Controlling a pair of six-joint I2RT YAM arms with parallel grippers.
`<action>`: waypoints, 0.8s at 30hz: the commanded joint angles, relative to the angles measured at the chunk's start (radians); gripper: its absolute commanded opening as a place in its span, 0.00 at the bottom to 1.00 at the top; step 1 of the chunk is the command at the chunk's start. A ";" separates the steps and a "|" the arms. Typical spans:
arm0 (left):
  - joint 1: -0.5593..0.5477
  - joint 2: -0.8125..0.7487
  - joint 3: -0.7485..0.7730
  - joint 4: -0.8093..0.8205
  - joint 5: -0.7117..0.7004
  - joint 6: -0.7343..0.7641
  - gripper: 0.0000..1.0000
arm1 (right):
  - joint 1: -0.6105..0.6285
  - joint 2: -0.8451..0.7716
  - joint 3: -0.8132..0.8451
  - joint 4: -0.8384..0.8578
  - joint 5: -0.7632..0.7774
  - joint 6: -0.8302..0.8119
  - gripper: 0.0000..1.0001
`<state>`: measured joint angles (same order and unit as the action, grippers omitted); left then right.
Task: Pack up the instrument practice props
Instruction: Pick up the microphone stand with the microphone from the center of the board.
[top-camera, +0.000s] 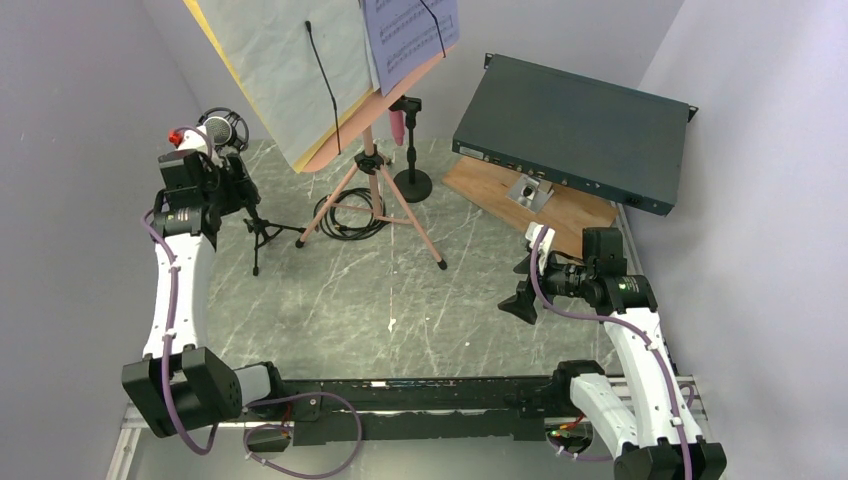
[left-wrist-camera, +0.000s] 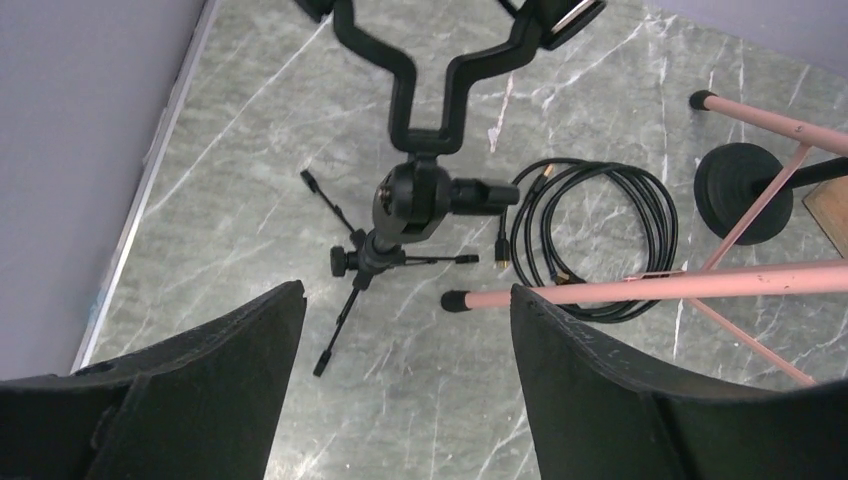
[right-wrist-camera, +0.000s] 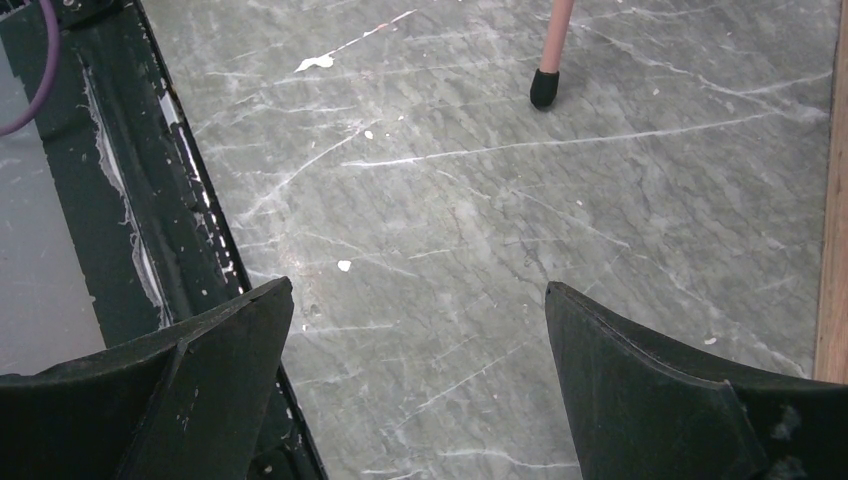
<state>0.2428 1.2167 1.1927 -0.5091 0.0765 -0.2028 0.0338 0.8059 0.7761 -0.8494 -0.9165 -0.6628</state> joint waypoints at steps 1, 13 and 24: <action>0.004 -0.016 -0.051 0.189 0.062 0.086 0.78 | 0.003 0.002 0.003 0.035 -0.008 -0.035 1.00; 0.033 -0.031 -0.339 0.635 0.096 0.164 0.63 | 0.005 0.013 0.002 0.030 -0.005 -0.053 1.00; 0.046 0.096 -0.346 0.819 0.187 0.161 0.33 | 0.005 0.018 -0.007 0.033 0.003 -0.066 1.00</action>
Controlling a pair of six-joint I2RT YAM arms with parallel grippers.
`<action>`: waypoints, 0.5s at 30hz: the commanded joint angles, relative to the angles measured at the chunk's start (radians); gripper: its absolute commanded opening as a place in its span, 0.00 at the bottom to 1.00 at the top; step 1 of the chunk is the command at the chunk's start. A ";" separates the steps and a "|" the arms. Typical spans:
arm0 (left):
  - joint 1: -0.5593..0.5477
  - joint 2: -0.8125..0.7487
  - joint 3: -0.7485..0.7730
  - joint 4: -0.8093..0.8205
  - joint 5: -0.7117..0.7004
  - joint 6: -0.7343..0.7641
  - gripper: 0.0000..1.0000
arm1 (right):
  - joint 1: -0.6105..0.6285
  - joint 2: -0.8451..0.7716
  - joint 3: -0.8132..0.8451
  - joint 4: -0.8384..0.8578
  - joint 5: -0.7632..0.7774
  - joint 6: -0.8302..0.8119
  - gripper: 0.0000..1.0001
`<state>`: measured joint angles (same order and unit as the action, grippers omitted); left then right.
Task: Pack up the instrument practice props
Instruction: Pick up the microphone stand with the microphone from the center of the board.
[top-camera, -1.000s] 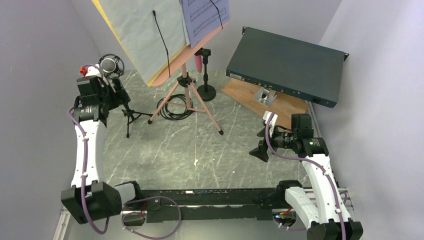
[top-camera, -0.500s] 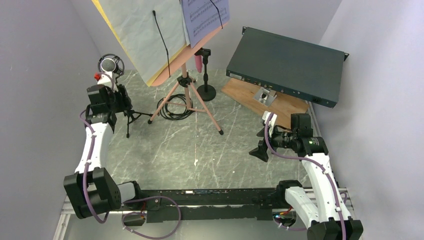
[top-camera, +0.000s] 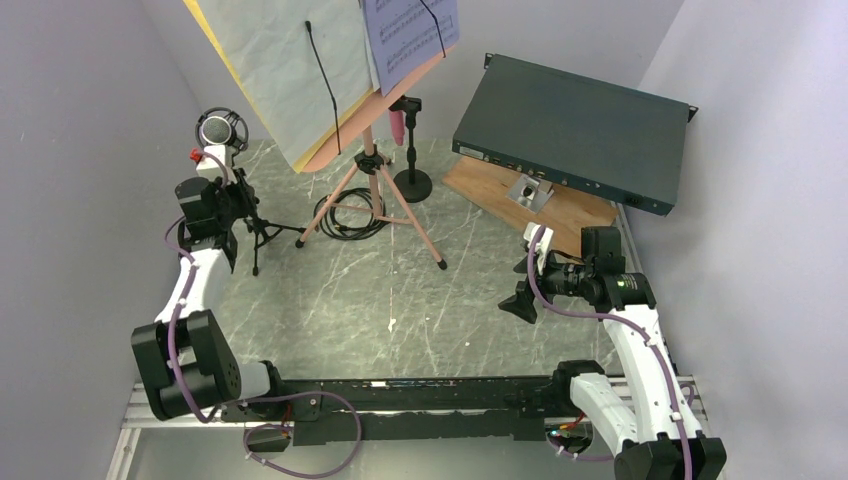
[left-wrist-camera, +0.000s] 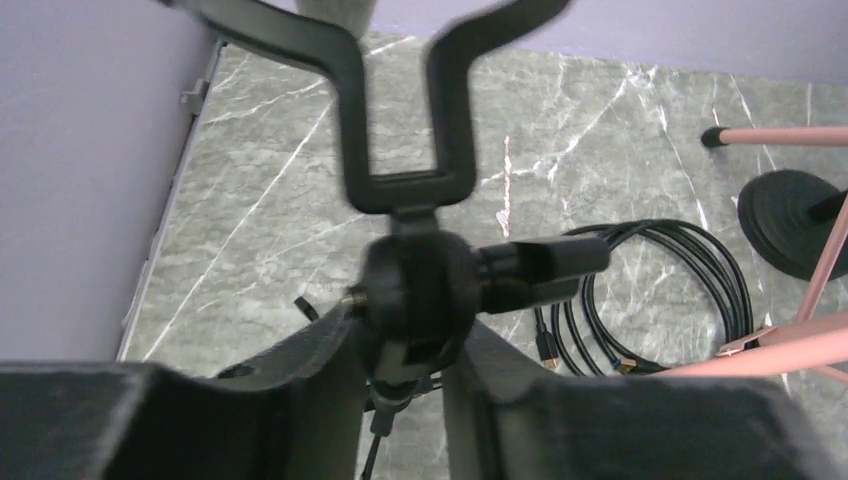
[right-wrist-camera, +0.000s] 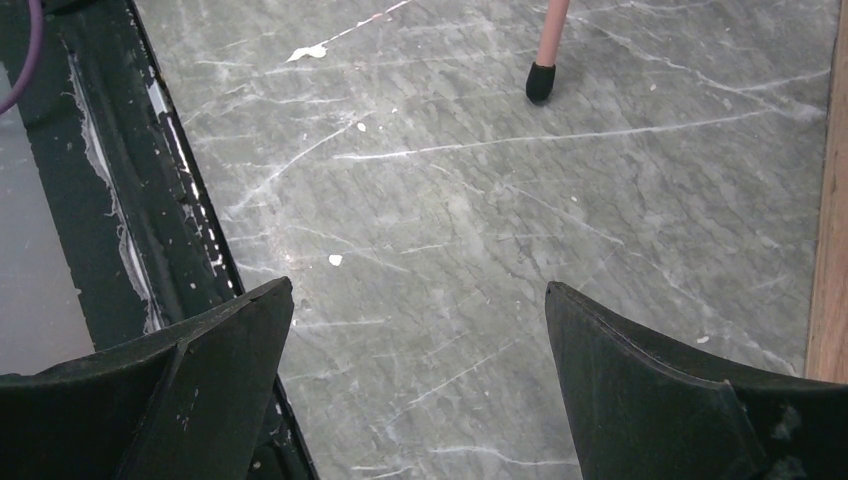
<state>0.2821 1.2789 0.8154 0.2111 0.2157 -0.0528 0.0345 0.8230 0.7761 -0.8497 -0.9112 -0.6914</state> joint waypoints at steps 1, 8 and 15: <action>0.008 0.037 0.033 0.098 0.048 0.012 0.28 | 0.004 0.001 -0.008 0.034 -0.001 -0.037 1.00; 0.008 -0.027 -0.005 0.127 0.037 0.058 0.00 | 0.004 0.005 -0.012 0.035 0.005 -0.045 1.00; 0.004 -0.254 -0.006 -0.027 0.055 0.111 0.00 | 0.004 0.011 -0.011 0.030 0.000 -0.052 1.00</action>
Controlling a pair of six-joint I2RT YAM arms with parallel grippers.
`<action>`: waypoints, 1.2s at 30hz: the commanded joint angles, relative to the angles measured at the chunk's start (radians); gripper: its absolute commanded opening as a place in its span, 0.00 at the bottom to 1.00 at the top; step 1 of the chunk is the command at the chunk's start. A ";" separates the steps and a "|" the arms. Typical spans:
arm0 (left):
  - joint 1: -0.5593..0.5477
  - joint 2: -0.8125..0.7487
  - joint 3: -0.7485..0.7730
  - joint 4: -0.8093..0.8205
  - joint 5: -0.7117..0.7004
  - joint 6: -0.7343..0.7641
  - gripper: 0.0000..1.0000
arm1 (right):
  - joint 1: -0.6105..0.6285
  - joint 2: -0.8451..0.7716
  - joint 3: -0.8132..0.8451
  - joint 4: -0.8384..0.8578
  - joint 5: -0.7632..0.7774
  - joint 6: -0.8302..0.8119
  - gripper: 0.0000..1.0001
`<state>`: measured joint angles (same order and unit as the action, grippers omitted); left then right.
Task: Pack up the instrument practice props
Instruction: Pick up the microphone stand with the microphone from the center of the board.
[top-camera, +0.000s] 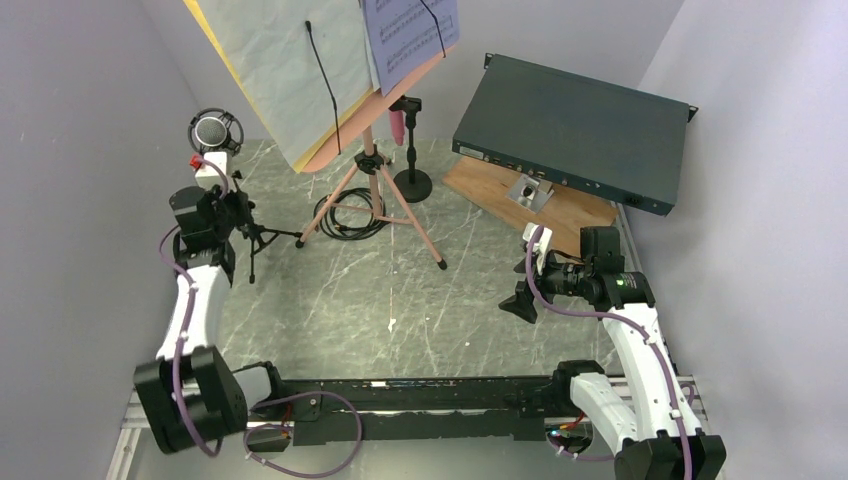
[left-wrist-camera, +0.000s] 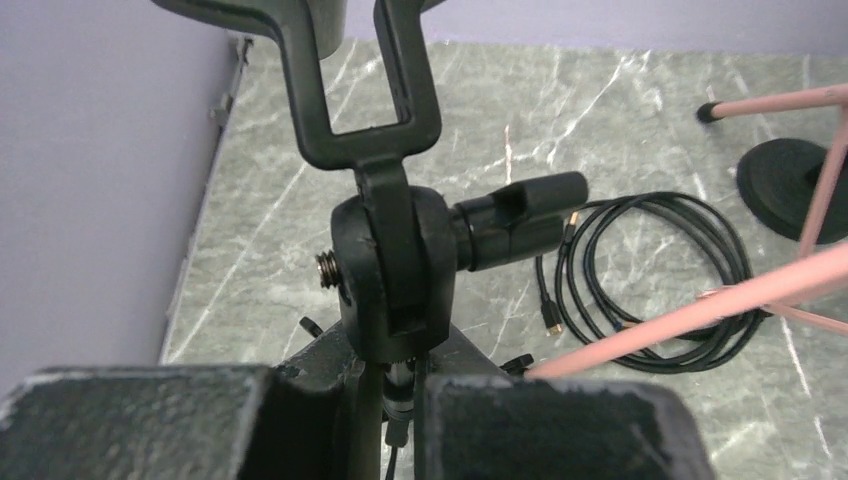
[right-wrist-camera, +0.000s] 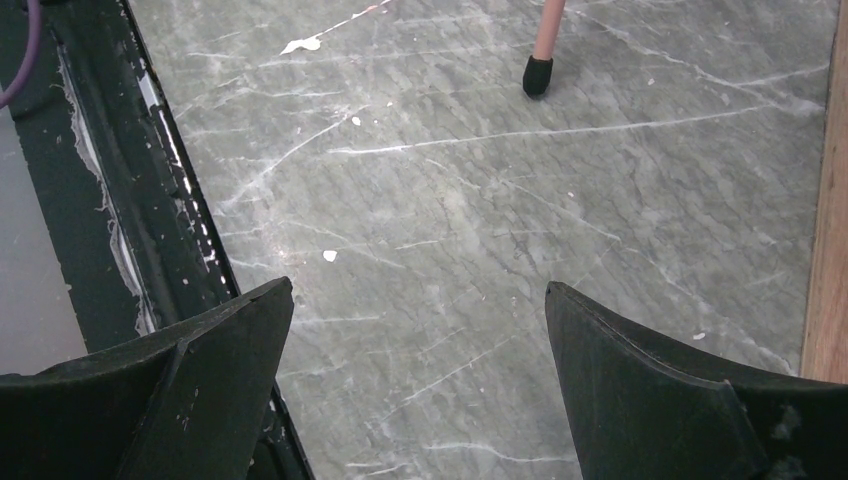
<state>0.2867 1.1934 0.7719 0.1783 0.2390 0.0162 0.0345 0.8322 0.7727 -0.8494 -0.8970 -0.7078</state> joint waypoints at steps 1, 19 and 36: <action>-0.001 -0.203 0.039 -0.029 0.047 0.041 0.00 | 0.004 0.003 -0.006 0.029 -0.014 -0.037 1.00; -0.246 -0.611 0.107 -0.615 0.354 0.014 0.00 | -0.019 0.017 -0.001 0.001 -0.048 -0.078 1.00; -0.388 -0.636 -0.061 -0.406 0.609 -0.196 0.00 | -0.076 -0.010 -0.002 -0.025 -0.085 -0.111 1.00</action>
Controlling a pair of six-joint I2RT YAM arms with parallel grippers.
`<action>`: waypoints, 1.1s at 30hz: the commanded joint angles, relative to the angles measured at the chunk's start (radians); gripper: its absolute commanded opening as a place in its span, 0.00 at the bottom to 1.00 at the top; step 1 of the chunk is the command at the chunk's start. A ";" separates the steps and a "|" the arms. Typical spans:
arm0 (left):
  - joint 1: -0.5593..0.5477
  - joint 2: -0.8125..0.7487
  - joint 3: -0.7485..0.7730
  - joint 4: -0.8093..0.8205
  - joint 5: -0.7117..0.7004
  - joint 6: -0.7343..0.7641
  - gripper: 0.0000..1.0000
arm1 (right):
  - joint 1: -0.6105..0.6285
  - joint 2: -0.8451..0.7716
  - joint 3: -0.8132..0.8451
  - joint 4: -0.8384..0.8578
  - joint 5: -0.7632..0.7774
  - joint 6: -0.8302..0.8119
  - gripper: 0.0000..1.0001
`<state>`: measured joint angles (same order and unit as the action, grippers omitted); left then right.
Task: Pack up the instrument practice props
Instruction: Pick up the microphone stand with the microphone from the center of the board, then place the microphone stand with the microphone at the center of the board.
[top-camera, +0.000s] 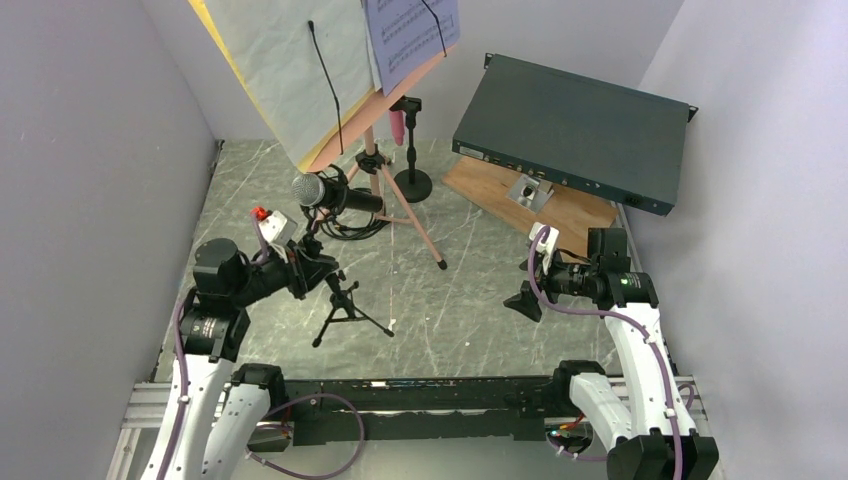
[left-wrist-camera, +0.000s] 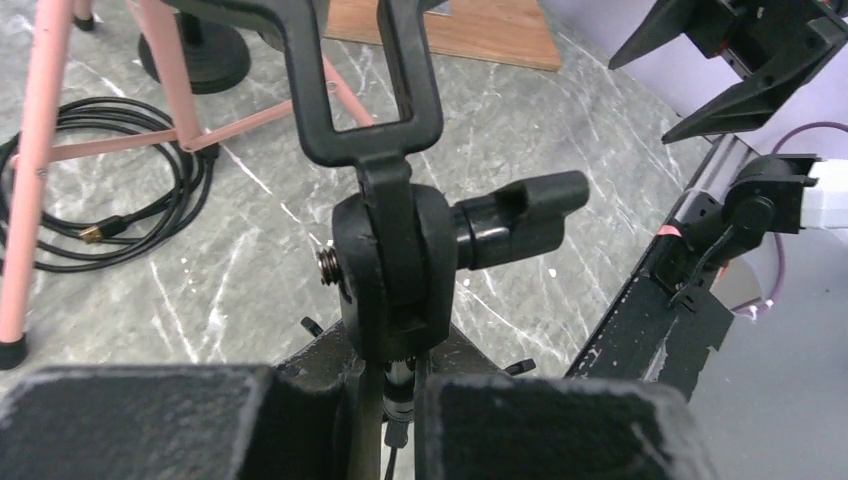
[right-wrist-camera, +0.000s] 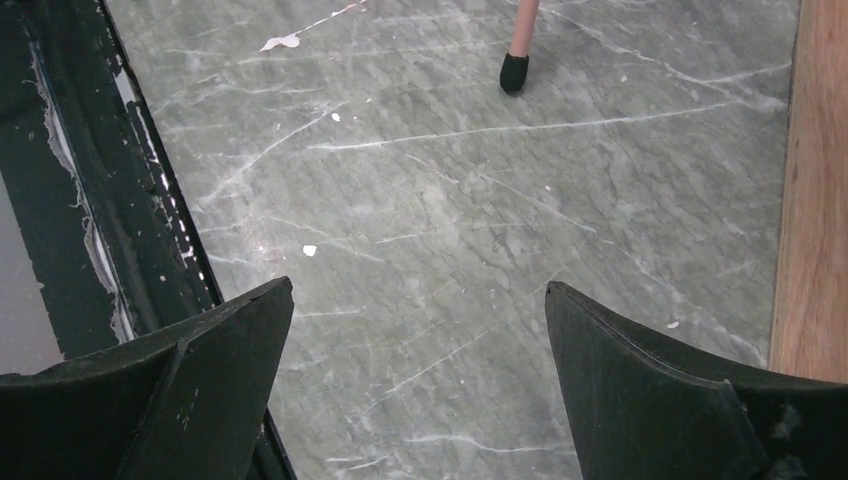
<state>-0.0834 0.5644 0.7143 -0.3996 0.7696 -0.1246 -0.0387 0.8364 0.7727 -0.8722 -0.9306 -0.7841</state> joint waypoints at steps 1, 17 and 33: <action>-0.028 -0.004 -0.014 0.195 0.082 -0.069 0.00 | -0.003 -0.013 -0.003 -0.003 -0.051 -0.035 1.00; -0.693 0.295 0.014 0.382 -0.401 0.110 0.00 | -0.005 -0.026 -0.004 -0.009 -0.059 -0.044 1.00; -0.841 0.646 0.032 0.919 -0.584 0.237 0.00 | -0.018 -0.037 -0.004 -0.016 -0.066 -0.050 1.00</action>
<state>-0.9207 1.1778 0.7174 0.2379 0.2546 0.0826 -0.0494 0.8124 0.7727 -0.8822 -0.9524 -0.8013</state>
